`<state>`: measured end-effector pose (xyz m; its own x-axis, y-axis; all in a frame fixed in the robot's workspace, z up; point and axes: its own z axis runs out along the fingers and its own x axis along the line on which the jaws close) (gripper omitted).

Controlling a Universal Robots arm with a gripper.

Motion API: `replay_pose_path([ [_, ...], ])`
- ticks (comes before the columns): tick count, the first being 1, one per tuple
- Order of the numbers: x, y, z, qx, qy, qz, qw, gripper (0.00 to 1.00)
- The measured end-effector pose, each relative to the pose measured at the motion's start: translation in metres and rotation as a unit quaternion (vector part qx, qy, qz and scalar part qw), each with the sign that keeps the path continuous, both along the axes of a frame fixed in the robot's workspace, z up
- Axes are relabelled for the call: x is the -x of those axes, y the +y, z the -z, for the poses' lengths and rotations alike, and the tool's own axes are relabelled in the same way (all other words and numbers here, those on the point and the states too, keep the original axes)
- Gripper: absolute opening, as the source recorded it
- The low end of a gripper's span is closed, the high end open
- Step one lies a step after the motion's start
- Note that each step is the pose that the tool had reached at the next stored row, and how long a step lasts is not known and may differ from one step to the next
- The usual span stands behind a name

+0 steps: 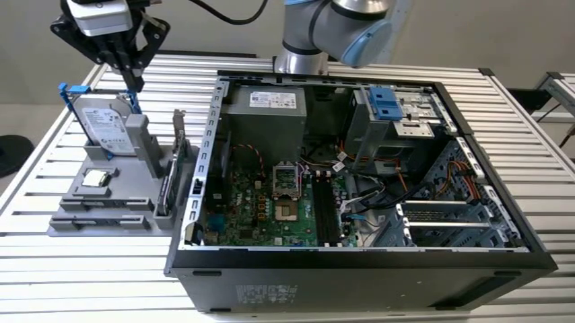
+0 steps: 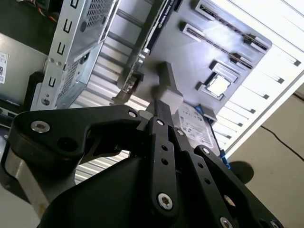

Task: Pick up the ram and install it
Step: 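Reach for the ram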

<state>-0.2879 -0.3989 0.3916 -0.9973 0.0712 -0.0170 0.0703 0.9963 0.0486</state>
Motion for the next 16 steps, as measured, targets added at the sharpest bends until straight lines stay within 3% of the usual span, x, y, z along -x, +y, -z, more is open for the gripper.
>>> replay_pose_path([
  [16,0.03,0.0,0.0002,0.0,0.0004,0.0,1.0,0.0],
])
